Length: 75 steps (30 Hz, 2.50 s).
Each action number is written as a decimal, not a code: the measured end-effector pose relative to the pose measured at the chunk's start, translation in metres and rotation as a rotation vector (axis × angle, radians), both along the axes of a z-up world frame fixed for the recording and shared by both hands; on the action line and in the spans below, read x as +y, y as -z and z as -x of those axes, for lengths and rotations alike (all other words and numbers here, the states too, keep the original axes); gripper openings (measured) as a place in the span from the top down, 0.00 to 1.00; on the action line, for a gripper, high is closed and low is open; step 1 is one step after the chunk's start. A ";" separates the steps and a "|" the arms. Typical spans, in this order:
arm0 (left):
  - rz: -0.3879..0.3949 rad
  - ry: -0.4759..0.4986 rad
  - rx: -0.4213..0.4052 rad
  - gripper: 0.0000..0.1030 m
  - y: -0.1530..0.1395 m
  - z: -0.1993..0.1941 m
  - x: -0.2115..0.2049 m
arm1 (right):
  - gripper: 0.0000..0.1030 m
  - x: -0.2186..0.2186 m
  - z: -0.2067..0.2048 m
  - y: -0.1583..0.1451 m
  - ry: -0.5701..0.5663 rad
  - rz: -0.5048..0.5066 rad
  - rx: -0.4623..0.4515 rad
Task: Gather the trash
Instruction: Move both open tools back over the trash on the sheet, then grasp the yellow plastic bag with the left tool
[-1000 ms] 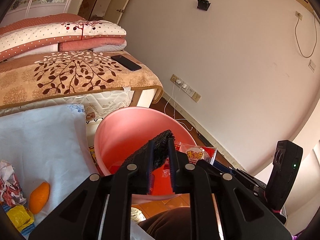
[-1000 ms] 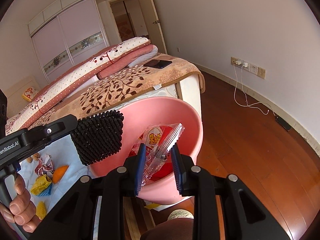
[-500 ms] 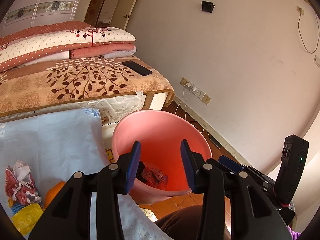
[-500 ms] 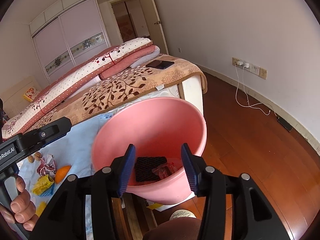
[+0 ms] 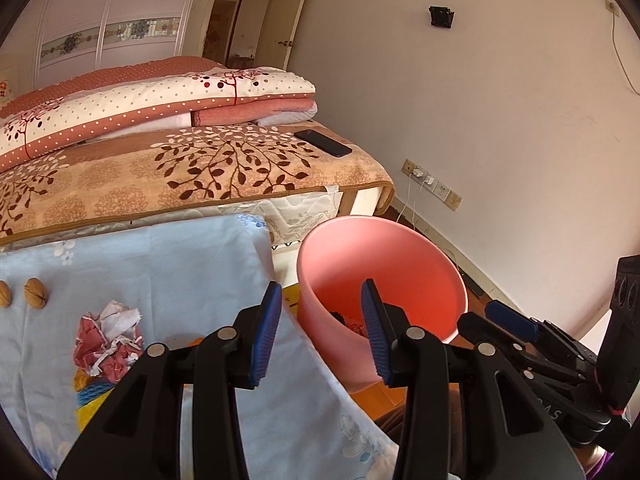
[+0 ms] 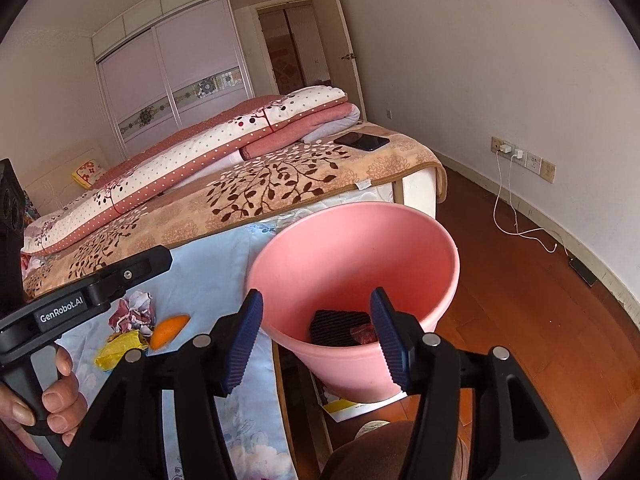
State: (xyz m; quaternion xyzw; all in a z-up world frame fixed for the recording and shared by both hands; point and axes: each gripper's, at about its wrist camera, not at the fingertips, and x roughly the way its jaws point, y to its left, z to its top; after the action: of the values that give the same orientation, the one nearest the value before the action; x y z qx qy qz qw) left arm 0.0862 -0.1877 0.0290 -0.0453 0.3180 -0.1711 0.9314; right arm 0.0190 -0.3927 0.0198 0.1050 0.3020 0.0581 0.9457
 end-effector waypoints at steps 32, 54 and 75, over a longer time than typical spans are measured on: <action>0.007 -0.292 0.048 0.60 0.015 0.078 0.161 | 0.46 0.112 0.039 0.004 -0.257 0.071 0.018; -0.194 -0.052 0.133 0.60 0.058 0.057 0.144 | 0.46 0.155 0.035 0.023 -0.360 0.126 0.085; -0.230 0.051 0.139 0.88 0.077 0.043 0.144 | 0.46 0.167 0.010 0.043 -0.360 0.089 0.171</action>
State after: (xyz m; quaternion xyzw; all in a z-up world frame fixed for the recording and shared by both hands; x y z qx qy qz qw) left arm 0.0431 -0.0435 -0.0482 0.0580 0.4004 -0.1536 0.9015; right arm 0.0092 -0.2261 -0.0227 0.0122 0.3973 0.2036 0.8947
